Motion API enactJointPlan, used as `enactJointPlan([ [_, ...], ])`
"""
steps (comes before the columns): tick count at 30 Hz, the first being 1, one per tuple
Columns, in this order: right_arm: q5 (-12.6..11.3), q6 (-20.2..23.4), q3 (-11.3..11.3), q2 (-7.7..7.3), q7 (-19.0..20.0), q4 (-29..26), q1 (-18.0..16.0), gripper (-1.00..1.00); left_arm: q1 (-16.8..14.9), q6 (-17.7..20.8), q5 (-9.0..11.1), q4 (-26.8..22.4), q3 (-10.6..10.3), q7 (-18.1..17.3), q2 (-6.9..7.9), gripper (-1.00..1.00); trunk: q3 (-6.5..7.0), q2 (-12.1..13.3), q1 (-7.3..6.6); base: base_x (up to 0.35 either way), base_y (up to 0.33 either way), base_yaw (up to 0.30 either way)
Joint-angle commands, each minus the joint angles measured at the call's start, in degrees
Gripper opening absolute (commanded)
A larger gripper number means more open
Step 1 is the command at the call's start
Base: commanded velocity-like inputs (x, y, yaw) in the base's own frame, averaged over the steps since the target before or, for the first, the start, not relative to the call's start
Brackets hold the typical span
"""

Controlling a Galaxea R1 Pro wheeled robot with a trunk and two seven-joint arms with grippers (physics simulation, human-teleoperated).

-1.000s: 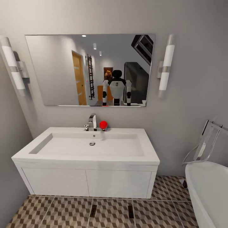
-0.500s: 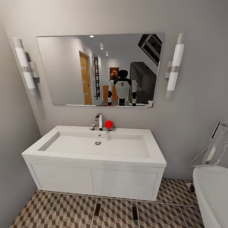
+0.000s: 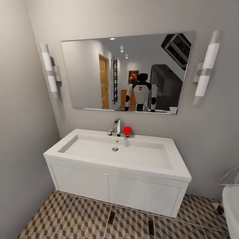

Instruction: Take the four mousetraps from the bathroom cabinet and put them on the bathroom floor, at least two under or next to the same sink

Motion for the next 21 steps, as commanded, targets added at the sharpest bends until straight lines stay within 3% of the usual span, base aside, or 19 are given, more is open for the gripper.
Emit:
enactJointPlan([
  [1,-0.3,-0.4,0.1,0.00,0.1,0.2,-0.1,1.00,-0.1,-0.2,-0.6,0.1,0.4,0.2,0.02,1.00,-0.07,0.0,0.00,0.000,0.000,0.272],
  [21,-0.2,-0.4,0.1,0.10,0.1,0.2,-0.1,1.00,-0.1,-0.7,-0.9,-0.1,0.2,0.4,0.34,1.00,-0.07,0.0,0.00,0.000,0.000,0.275],
])
